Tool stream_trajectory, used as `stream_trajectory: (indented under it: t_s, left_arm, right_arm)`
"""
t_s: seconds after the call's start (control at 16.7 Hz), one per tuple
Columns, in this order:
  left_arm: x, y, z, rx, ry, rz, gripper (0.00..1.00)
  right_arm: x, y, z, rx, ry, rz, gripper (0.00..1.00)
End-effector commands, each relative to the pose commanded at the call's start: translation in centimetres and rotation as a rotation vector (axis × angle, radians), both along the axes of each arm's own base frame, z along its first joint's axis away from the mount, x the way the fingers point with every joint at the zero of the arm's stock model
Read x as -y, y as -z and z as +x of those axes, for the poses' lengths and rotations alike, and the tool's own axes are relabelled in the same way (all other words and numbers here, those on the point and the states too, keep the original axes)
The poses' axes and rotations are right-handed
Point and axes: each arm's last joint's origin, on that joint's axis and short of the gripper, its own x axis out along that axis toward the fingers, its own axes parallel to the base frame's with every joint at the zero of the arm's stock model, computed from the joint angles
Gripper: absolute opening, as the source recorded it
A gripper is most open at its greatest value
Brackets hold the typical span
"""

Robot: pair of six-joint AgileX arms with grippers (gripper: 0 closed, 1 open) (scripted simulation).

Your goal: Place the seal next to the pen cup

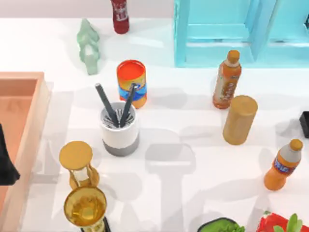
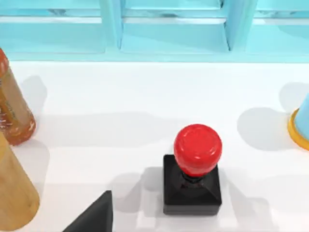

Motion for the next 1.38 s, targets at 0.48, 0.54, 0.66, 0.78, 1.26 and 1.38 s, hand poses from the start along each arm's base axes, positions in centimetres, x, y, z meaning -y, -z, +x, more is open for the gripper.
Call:
stream_trajectory:
  t_s: [0.48,0.54,0.66,0.78,1.26,1.38]
  left_arm:
    - [0.0,0.0,0.0,0.000,0.000,0.000,1.00]
    - [0.0,0.0,0.0,0.000,0.000,0.000,1.00]
    - [0.0,0.0,0.0,0.000,0.000,0.000,1.00]
    - [0.0,0.0,0.0,0.000,0.000,0.000,1.00]
    - [0.0,0.0,0.0,0.000,0.000,0.000,1.00]
    - [0.0,0.0,0.0,0.000,0.000,0.000,1.00]
  right_arm:
    - [0.2,-2.8,15.2,-0.657,0.005,0.006,1.00]
    - [0.3,-2.3,16.9,-0.726,0.005,0.007,1.00]
    - [0.4,-1.1,19.9,-0.845,0.005,0.010,1.00]
    - [0.5,0.1,22.0,-0.938,0.005,0.012,1.00]
    - [0.6,1.5,24.0,-1.035,0.005,0.015,1.00]
    - [0.4,1.6,24.0,-1.034,0.001,0.012,1.00]
